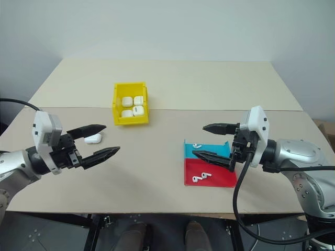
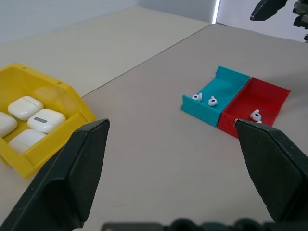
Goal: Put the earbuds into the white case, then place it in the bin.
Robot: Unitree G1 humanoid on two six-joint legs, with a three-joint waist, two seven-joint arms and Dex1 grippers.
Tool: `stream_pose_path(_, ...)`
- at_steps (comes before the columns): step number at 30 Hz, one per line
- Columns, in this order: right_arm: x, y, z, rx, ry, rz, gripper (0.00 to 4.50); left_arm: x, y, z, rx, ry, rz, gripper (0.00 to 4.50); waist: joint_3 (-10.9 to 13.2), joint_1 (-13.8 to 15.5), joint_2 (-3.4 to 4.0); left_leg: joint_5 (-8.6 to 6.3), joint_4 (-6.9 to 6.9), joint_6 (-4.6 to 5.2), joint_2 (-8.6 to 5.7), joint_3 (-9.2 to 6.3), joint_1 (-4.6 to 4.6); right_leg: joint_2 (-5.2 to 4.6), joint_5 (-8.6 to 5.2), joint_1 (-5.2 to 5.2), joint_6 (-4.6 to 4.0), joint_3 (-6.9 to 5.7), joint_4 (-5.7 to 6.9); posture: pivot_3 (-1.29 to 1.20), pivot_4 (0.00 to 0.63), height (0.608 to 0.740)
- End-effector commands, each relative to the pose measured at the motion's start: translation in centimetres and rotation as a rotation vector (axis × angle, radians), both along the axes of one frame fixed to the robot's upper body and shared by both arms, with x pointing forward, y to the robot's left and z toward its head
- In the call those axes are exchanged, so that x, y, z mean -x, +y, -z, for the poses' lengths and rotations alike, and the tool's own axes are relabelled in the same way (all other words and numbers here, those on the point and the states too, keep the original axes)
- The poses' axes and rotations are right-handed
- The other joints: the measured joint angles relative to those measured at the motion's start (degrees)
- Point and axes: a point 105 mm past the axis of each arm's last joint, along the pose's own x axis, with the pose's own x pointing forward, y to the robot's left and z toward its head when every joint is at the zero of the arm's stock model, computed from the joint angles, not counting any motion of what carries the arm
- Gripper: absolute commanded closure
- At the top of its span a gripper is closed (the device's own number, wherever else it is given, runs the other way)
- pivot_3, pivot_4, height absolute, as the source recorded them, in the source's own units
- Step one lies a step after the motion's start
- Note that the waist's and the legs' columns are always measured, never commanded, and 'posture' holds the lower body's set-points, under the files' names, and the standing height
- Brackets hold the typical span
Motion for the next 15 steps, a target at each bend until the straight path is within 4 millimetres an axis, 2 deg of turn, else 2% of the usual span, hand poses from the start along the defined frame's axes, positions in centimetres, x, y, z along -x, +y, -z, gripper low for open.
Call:
stream_pose_path(1,0.5,0.0,-1.0,0.004,-0.058,-0.016,0.02,0.4,-0.1,-1.0,0.000,-0.031,0.027,0.00,0.0,0.0,0.00,0.00,0.00,0.00,0.00,0.01,0.00,0.00,0.00,0.00,0.00,0.00,0.00,0.00,0.150,0.740)
stream_pose_path(7,0.4,-0.2,-0.9,0.005,-0.053,-0.008,0.02,0.6,0.0,-0.5,-0.051,-0.006,0.016,0.00,0.0,-0.1,0.00,0.00,0.00,0.00,0.01,0.02,0.00,0.00,-0.01,-0.01,0.00,0.00,0.00,0.00,0.150,0.740)
stream_pose_path(11,0.2,-0.2,-1.0,0.018,-0.053,-0.013,0.02,-0.5,0.4,0.1,-0.173,-0.102,-0.145,0.00,0.0,0.0,-0.01,0.00,-0.02,0.00,0.01,0.01,0.00,0.00,-0.01,-0.01,0.00,0.00,-0.01,0.00,0.150,0.740)
stream_pose_path(14,0.0,-0.3,-1.3,0.039,-0.057,-0.016,0.02,0.0,0.6,0.6,-0.237,-0.132,-0.174,0.00,0.0,-0.1,-0.01,0.00,-0.02,0.00,0.00,0.03,0.00,-0.01,-0.01,-0.01,0.00,0.01,-0.01,0.00,0.150,0.740)
stream_pose_path(15,0.0,-0.4,-1.3,0.045,-0.053,-0.016,0.02,0.1,0.8,1.0,-0.248,-0.091,-0.193,0.00,0.0,-0.2,-0.01,0.00,-0.04,-0.01,0.02,0.02,0.00,-0.01,-0.01,-0.02,-0.01,0.04,-0.03,0.00,0.150,0.740)
